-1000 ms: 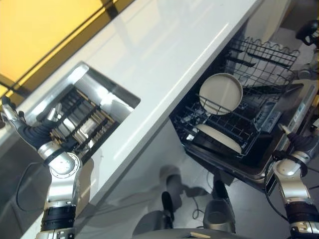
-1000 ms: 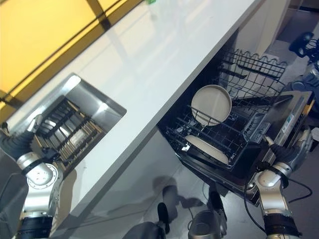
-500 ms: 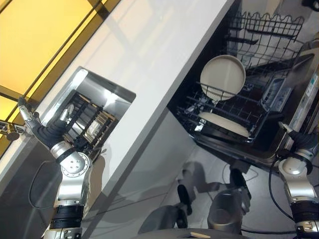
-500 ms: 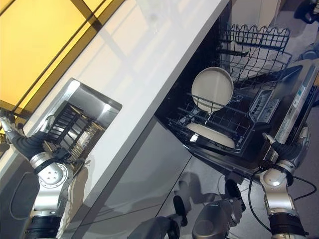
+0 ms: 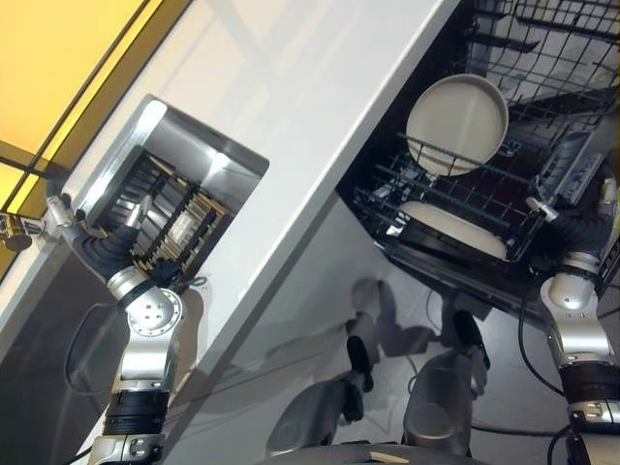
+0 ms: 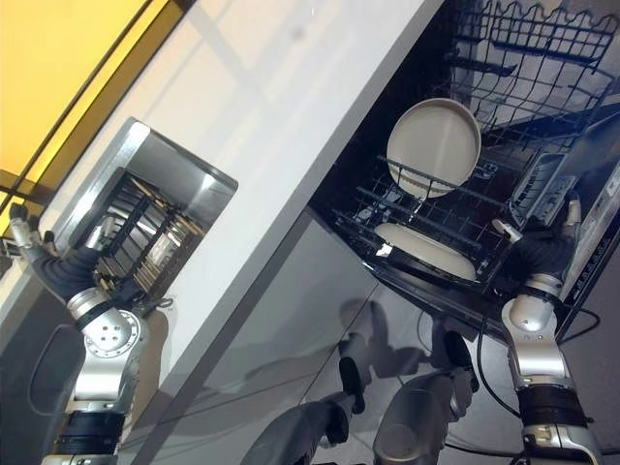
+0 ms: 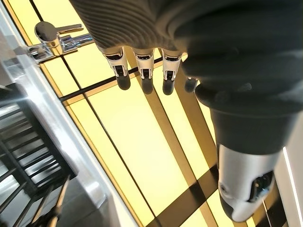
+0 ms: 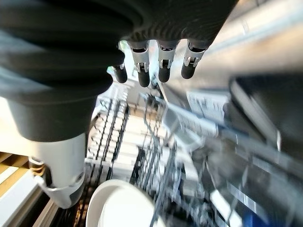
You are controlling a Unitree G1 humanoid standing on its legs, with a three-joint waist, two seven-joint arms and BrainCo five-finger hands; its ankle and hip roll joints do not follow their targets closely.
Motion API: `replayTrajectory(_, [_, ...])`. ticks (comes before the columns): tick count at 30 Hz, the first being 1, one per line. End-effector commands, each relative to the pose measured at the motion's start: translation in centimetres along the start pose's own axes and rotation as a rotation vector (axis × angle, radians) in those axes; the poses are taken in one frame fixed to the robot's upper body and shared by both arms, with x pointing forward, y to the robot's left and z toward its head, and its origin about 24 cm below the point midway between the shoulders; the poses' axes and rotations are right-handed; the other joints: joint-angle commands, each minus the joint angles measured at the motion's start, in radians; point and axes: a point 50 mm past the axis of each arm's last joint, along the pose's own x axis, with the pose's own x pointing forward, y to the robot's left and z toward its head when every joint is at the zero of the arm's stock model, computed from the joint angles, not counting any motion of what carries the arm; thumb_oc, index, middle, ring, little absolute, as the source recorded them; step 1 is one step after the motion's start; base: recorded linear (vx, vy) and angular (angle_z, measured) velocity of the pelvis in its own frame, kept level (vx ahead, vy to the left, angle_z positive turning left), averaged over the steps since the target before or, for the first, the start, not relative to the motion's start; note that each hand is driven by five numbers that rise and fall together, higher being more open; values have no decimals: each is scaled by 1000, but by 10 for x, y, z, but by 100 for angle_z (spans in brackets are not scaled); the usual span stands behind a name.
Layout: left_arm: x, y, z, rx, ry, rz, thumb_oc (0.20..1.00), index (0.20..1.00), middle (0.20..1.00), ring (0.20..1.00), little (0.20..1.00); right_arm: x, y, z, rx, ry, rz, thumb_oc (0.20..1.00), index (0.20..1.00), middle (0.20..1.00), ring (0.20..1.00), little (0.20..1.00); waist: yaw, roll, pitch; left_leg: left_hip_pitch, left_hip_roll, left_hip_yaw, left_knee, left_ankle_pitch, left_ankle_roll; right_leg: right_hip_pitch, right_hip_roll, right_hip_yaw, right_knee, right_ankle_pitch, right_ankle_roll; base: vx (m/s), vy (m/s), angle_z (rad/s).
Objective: Pick up plates and place into dishwasher.
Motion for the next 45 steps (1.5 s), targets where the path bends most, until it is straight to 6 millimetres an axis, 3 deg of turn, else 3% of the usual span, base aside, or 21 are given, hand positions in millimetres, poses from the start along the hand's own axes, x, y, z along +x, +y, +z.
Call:
replayTrajectory(1, [13, 4, 10, -26, -69, 55, 1000, 1000, 1000, 1000, 1000, 11, -2, 16, 76, -61, -69, 1000, 1000, 1000, 1000, 1000, 19, -18, -26, -99, 8, -38, 179, -109, -52, -93, -3, 3, 75, 18, -81, -72, 41, 4])
replayTrajectory(9, [12, -4, 15, -65, -79, 52, 1000, 1000, 1000, 1000, 1000, 15, 11, 15, 189, -27, -36, 1000, 1000, 1000, 1000, 1000, 25, 17, 20, -149, -7, -45, 183, -95, -48, -152, -3, 15, 97, 23, -92, -40, 52, 4])
replayTrajectory(23, [10, -24, 25, -101, -82, 24, 1000, 1000, 1000, 1000, 1000, 27, 57, 43, 407, -72, 207, 1000, 1000, 1000, 1000, 1000, 62, 49, 47, -213, -18, -53, 193, -71, -54, -211, -22, 0, 122, 25, -101, -7, 29, 2])
replayTrajectory(37, [7, -25, 27, -99, -93, 20, 1000, 1000, 1000, 1000, 1000, 23, 99, 90, 520, -180, 398, 1000, 1000, 1000, 1000, 1000, 109, 49, 54, -237, -28, -61, 204, -64, -52, -220, -50, -37, 111, 46, -105, -1, 27, 0])
replayTrajectory(45, [9, -28, 29, -99, -95, 2, 1000, 1000, 1000, 1000, 1000, 11, 129, 116, 521, -231, 556, 1000, 1000, 1000, 1000, 1000, 144, 39, 50, -247, -29, -67, 216, -61, -51, -215, -64, -64, 114, 49, -107, 2, 10, 1])
